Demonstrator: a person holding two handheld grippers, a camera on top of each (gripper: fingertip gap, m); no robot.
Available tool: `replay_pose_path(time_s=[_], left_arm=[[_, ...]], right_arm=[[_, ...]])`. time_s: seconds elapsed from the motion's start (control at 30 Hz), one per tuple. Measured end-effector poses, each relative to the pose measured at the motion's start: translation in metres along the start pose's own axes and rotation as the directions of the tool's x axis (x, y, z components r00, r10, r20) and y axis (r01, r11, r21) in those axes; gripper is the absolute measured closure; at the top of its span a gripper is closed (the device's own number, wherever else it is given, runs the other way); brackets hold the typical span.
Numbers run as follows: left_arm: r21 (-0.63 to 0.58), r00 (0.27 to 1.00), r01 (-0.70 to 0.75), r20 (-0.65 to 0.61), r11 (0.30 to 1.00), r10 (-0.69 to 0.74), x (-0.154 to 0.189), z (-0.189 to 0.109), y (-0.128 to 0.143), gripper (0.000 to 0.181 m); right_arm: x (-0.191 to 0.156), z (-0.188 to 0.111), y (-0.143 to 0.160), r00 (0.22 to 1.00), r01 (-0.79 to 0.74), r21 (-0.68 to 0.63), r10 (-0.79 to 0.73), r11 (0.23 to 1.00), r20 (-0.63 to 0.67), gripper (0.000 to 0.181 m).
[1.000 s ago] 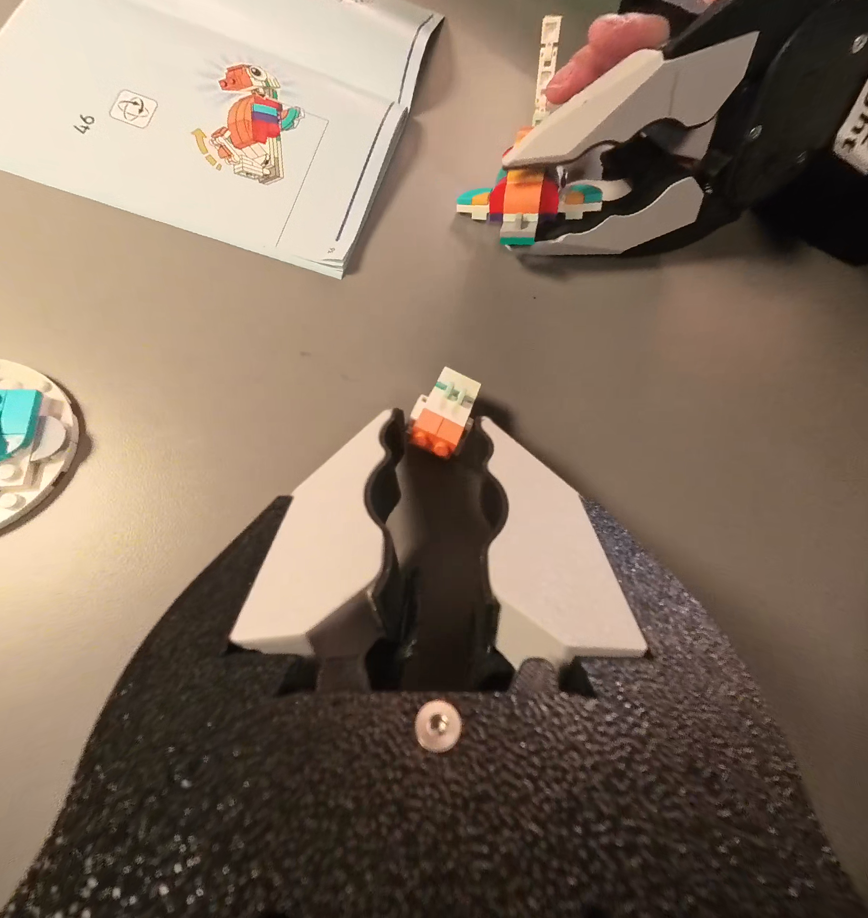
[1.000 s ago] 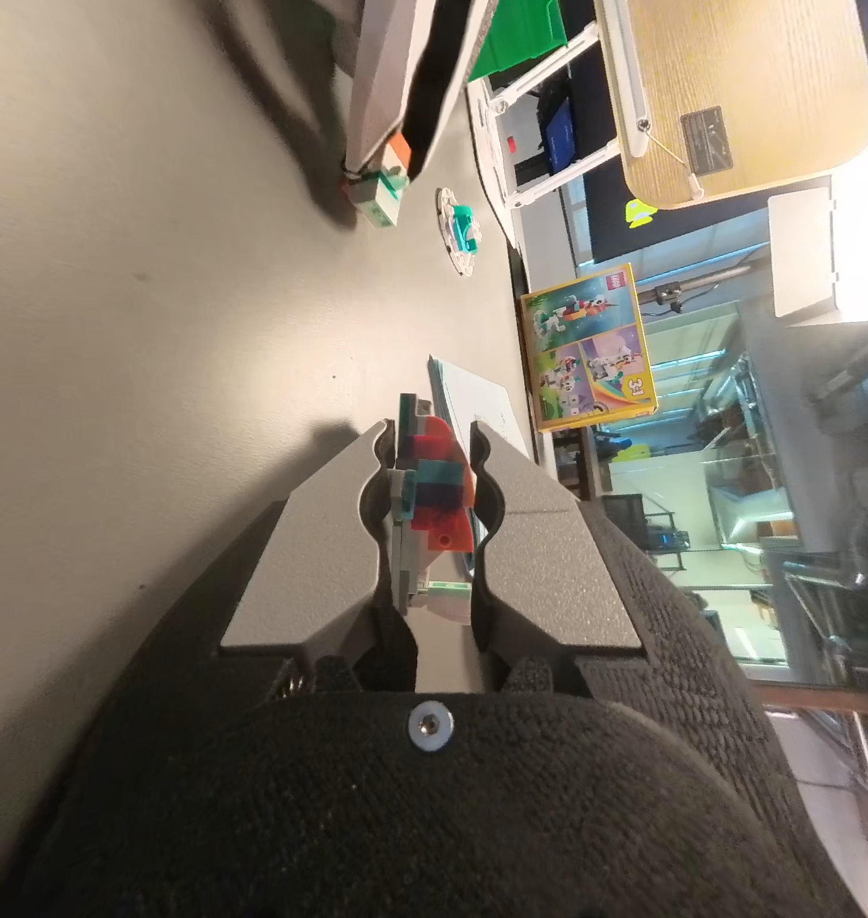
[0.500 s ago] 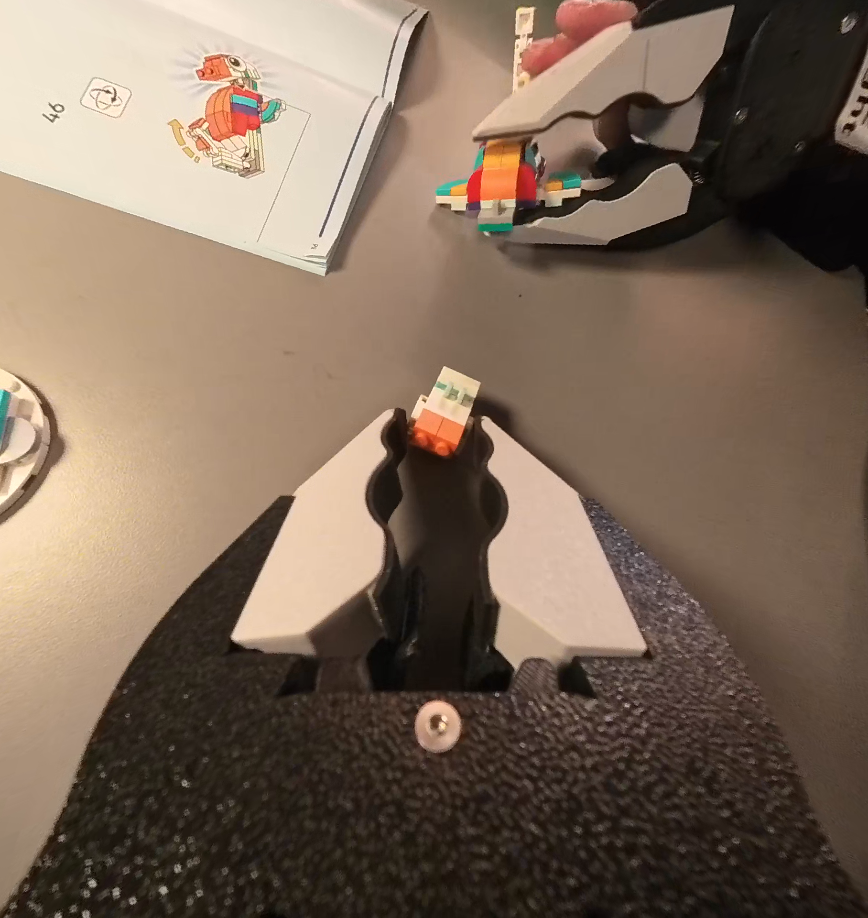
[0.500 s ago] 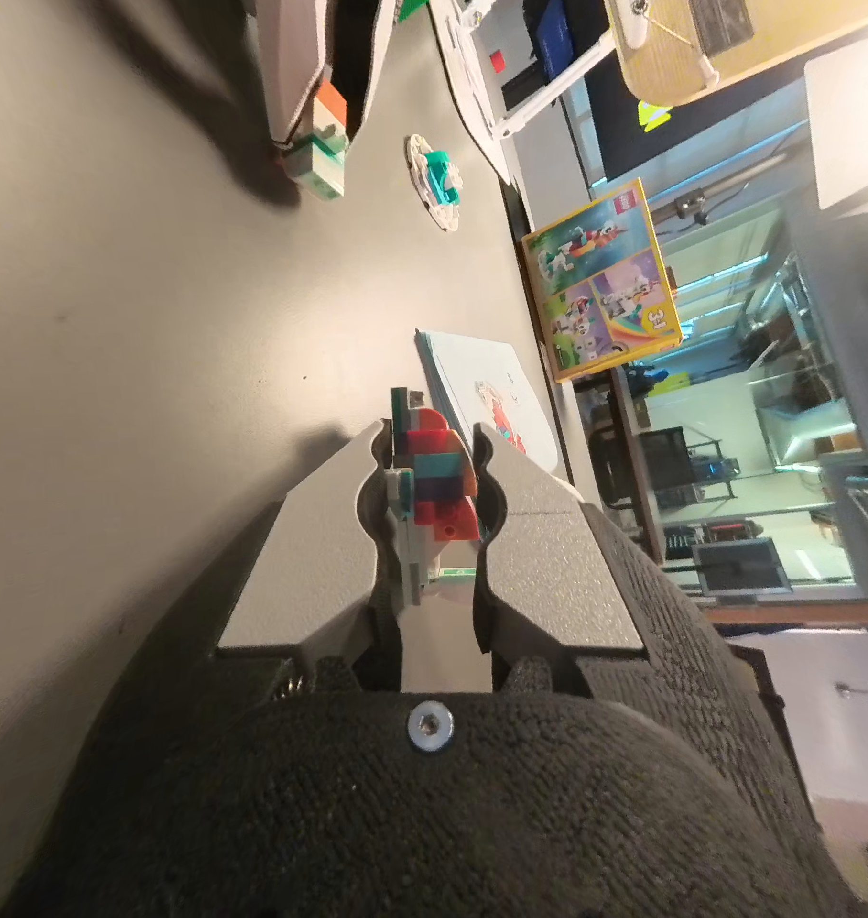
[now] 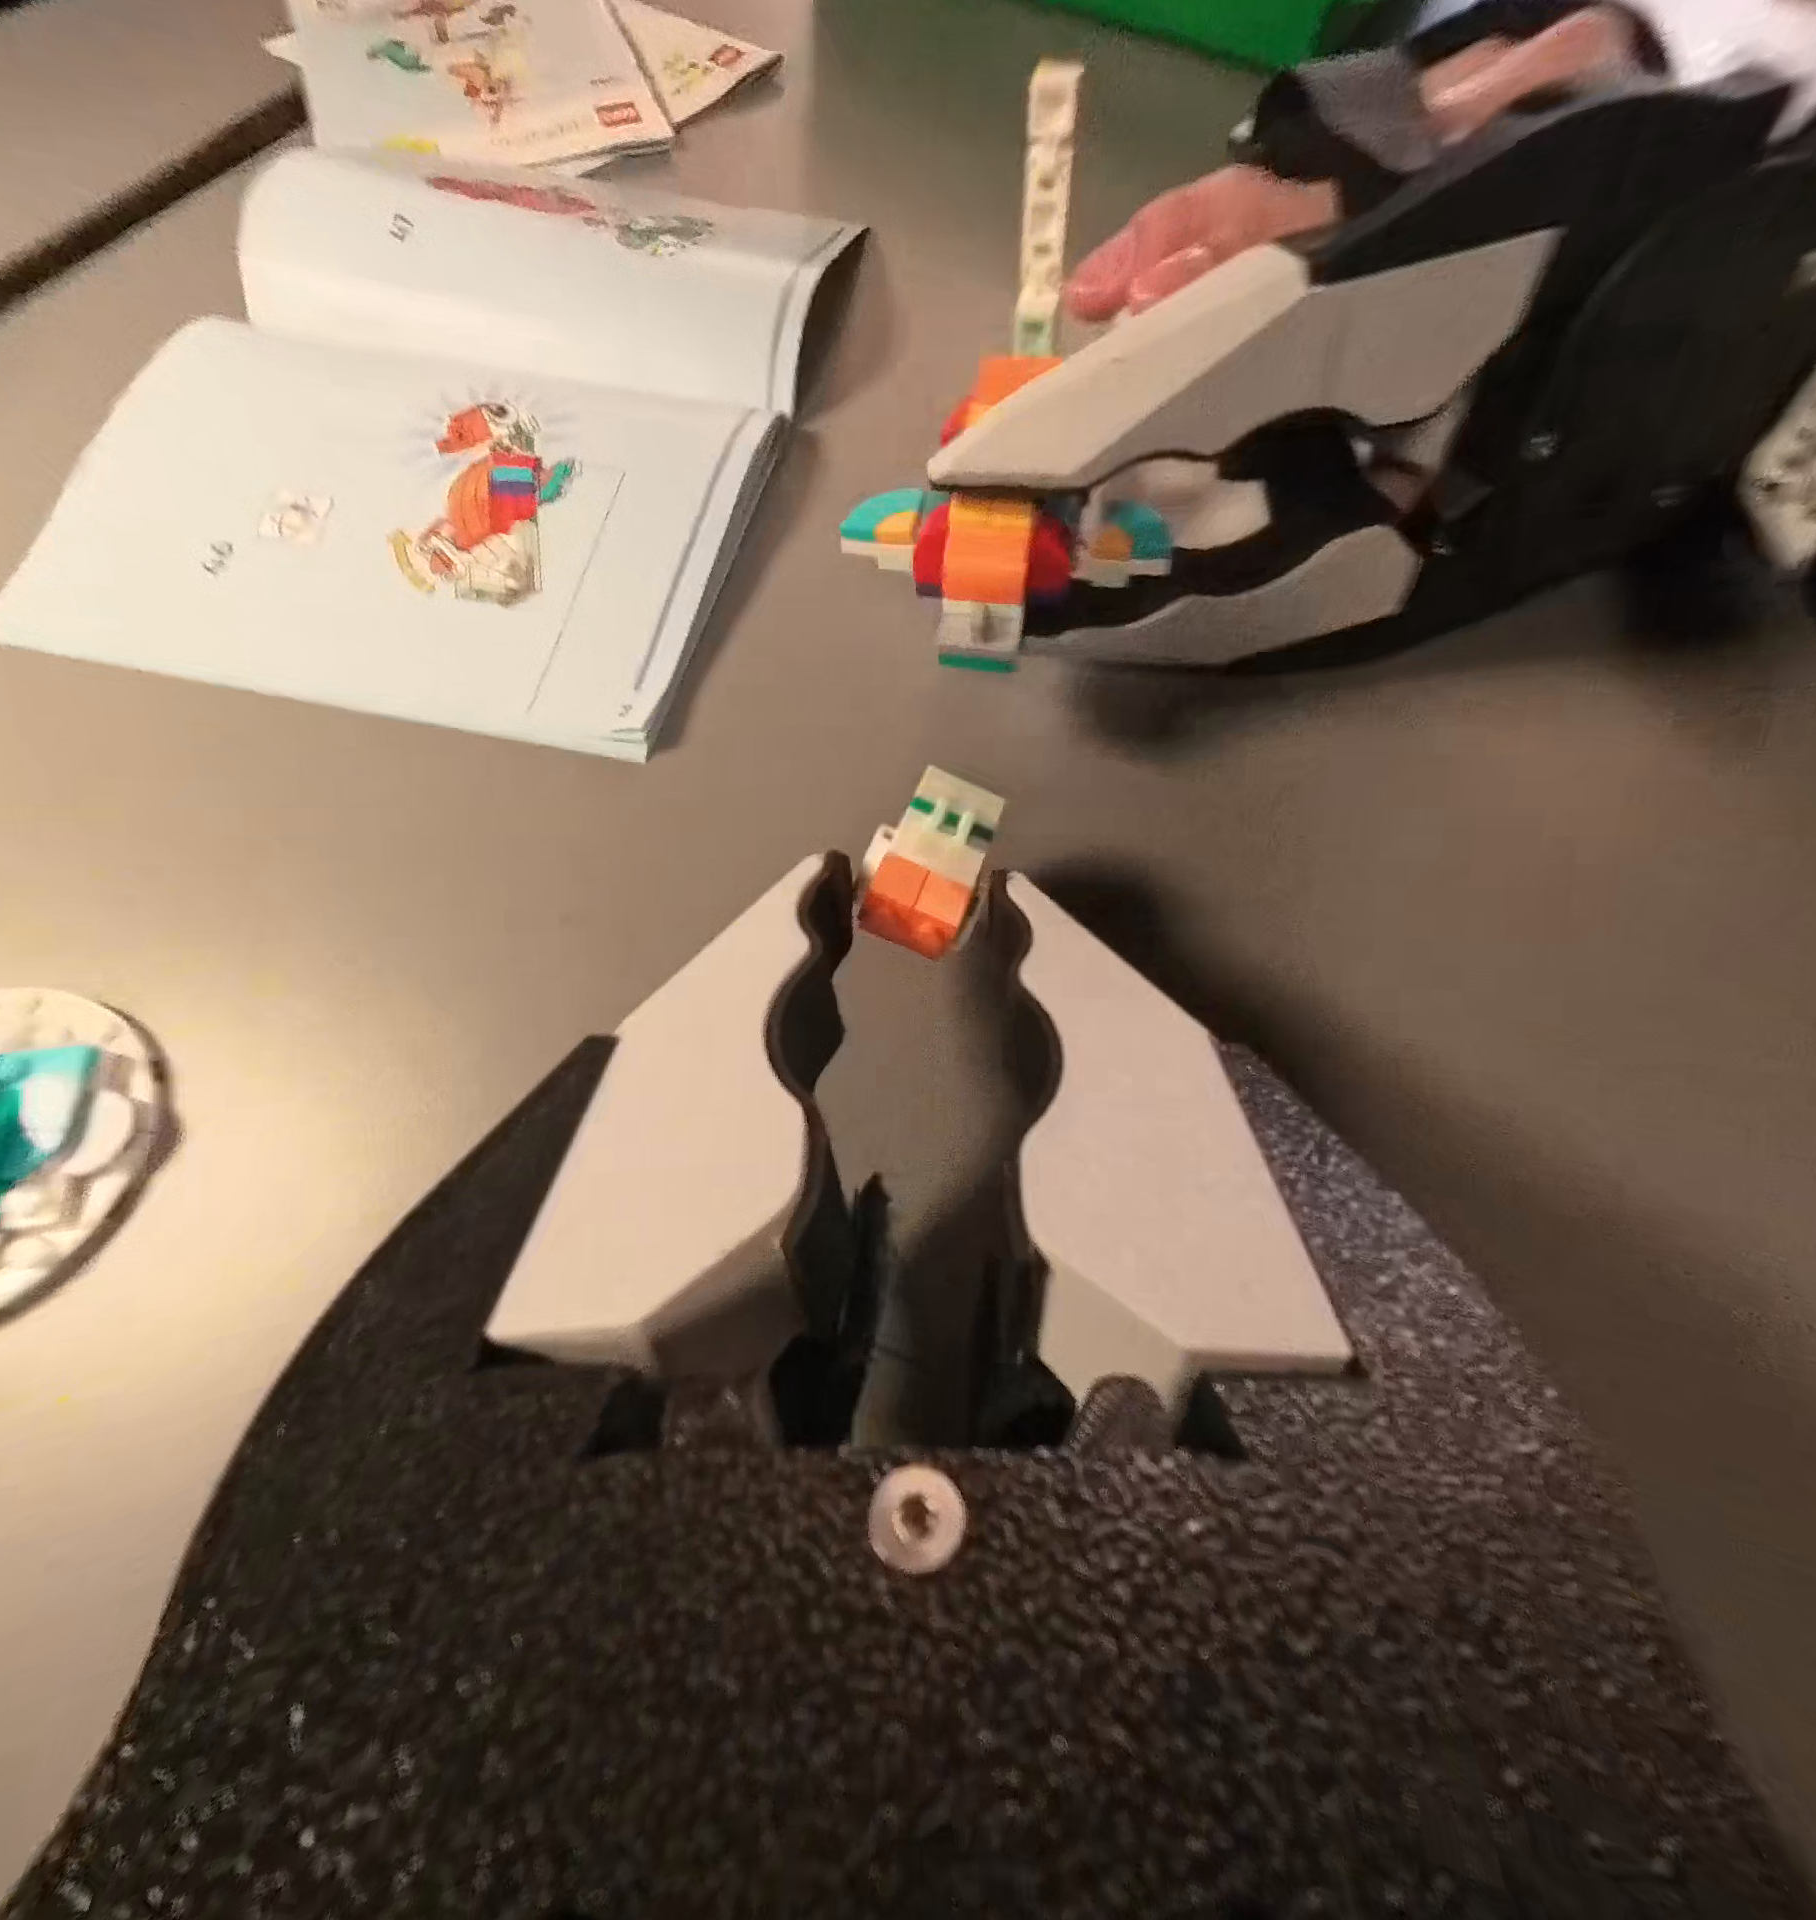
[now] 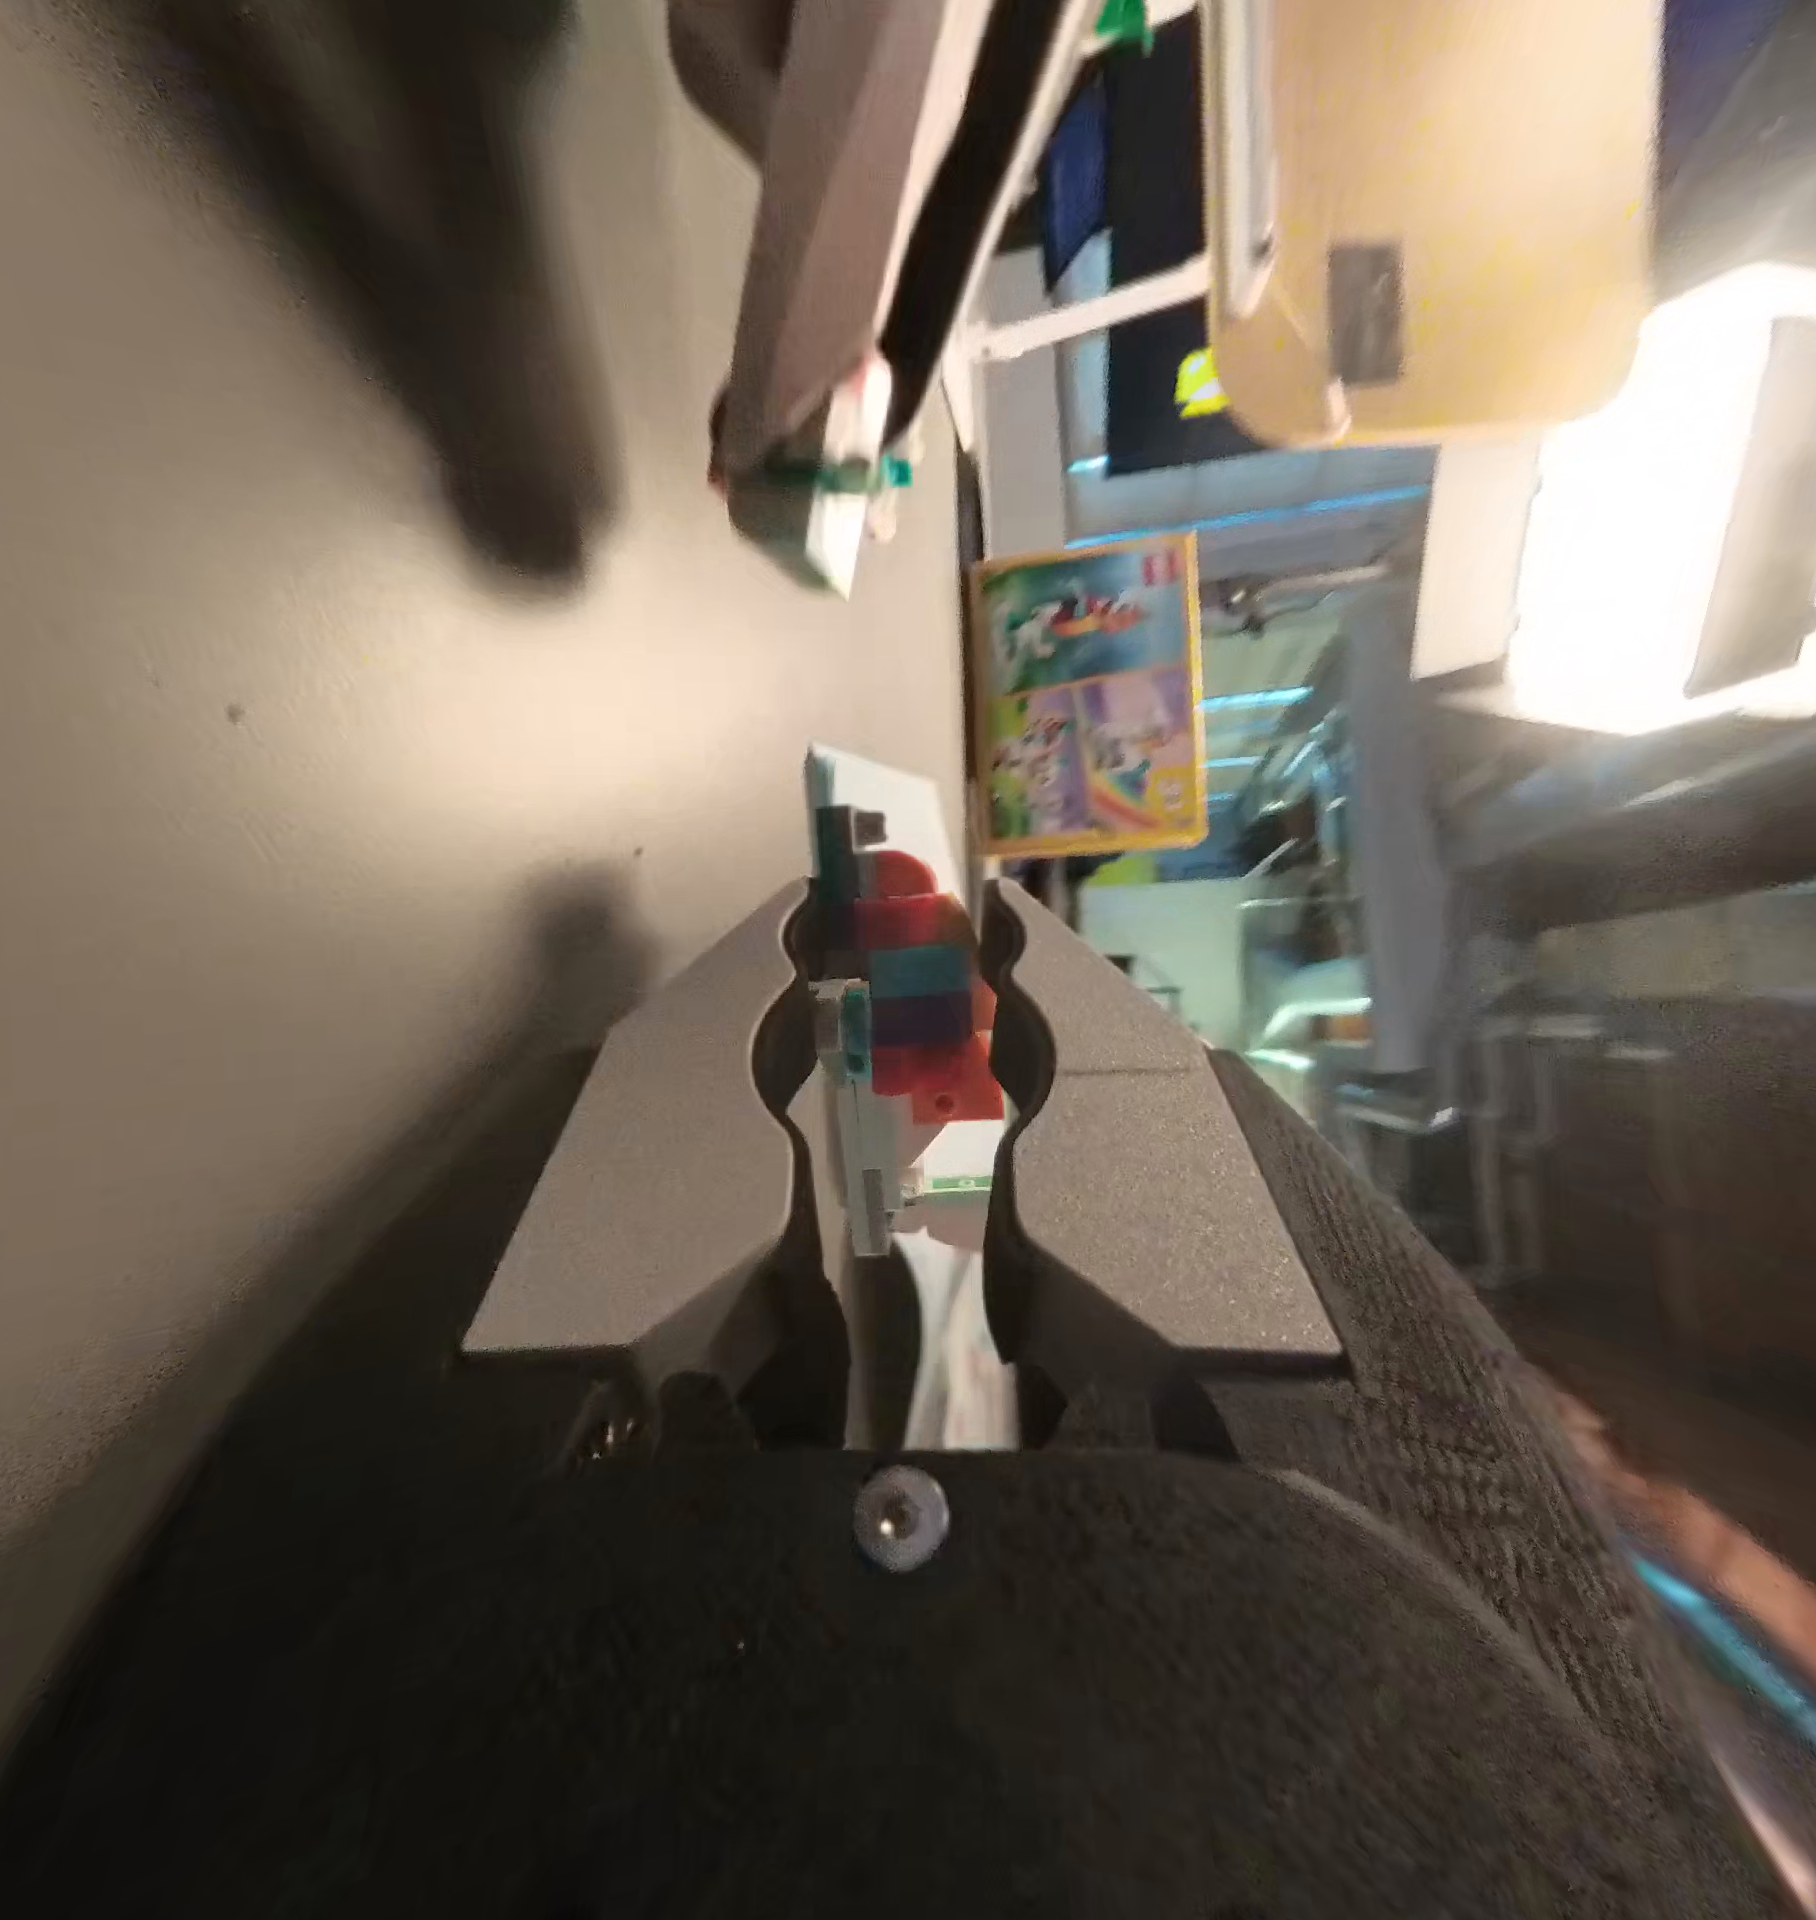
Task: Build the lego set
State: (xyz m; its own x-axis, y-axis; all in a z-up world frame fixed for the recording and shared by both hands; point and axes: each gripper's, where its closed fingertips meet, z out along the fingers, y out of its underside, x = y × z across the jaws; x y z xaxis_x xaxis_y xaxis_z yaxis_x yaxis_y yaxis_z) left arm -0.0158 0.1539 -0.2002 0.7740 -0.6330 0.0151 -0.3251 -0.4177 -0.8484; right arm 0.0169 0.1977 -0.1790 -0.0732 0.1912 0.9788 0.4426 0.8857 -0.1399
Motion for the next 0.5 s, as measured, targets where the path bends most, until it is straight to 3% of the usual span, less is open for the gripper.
replay_pose_path(time_s=[0.13,0.5], left_arm=[[-0.033,0.980,-0.105,0.166,0.994,0.109,-0.005,0.008,-0.011,0.157],[-0.117,0.980,0.048,0.200,0.992,-0.024,0.000,0.022,-0.012,0.157]], right_arm=[[0.010,-0.001,-0.012,0.987,0.130,0.018,-0.128,0.991,-0.100,0.153],[0.007,0.002,-0.016,0.953,0.274,0.042,-0.266,0.961,-0.143,0.154]])
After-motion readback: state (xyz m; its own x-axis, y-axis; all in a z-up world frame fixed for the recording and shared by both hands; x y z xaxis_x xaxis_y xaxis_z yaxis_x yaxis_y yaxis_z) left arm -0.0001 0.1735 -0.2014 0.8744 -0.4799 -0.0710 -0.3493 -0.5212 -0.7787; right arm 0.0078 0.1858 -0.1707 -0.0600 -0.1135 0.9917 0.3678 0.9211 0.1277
